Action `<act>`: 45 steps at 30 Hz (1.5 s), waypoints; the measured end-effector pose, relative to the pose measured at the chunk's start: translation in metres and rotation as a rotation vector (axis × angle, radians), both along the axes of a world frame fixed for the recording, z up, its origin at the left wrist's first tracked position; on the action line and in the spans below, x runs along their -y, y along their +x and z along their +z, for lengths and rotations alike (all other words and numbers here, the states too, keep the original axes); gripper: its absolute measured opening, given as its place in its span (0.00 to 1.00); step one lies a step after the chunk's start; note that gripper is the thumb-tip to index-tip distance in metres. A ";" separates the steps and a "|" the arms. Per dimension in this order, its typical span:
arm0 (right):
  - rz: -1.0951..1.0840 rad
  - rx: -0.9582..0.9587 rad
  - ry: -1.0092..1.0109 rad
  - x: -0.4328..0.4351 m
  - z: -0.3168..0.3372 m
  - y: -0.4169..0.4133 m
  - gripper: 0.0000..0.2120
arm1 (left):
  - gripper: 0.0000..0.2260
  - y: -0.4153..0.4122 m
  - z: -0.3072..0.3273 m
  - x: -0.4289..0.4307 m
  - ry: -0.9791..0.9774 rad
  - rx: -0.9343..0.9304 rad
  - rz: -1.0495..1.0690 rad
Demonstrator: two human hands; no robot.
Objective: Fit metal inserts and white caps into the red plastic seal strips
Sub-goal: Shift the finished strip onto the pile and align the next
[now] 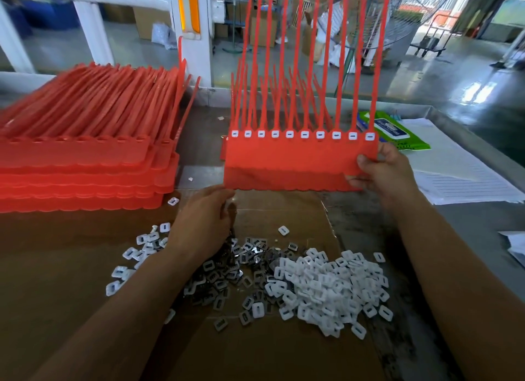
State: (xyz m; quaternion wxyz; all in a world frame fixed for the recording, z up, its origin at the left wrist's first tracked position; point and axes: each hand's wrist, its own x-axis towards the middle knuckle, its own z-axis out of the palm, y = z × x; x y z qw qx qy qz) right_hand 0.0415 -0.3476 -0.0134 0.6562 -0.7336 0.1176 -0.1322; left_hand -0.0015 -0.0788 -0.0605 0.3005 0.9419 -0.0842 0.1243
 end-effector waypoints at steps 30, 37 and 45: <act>0.483 -0.115 -0.920 -0.036 -0.010 -0.038 0.05 | 0.07 0.006 0.009 -0.008 -0.705 -0.012 0.158; 0.393 -0.129 -0.750 -0.034 -0.030 -0.052 0.04 | 0.07 0.010 0.024 -0.031 -1.343 -0.166 0.369; 0.387 -0.114 -0.731 -0.030 -0.033 -0.053 0.06 | 0.04 0.008 0.032 -0.037 -1.506 -0.241 0.314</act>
